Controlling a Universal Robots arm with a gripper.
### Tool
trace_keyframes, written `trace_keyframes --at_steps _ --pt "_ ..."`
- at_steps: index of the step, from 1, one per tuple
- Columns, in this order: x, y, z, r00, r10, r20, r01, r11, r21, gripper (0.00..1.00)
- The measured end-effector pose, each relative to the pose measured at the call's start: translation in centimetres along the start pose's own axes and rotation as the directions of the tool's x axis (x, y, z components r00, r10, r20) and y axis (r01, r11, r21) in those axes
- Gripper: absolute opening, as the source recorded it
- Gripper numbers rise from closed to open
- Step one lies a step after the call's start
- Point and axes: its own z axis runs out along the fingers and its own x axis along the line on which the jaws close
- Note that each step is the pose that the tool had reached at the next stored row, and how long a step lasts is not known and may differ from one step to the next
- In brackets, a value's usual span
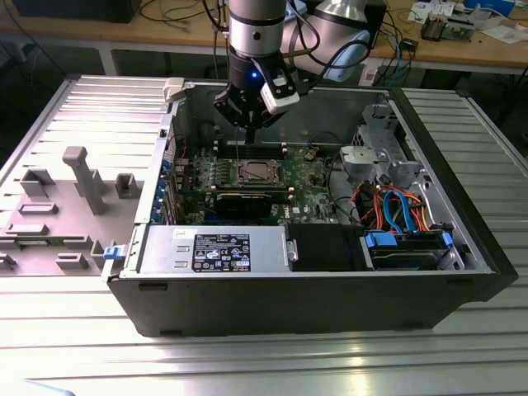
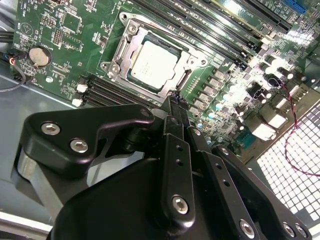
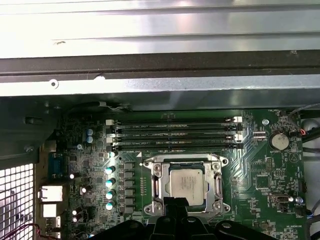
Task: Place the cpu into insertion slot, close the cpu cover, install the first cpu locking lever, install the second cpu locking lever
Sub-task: 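Install the first cpu locking lever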
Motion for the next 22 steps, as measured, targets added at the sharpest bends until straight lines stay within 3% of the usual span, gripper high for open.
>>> trace_keyframes --at_steps 22 --pt "0.0 0.0 0.0 0.9996 -0.027 -0.0009 0.027 0.9996 0.0001 0.11"
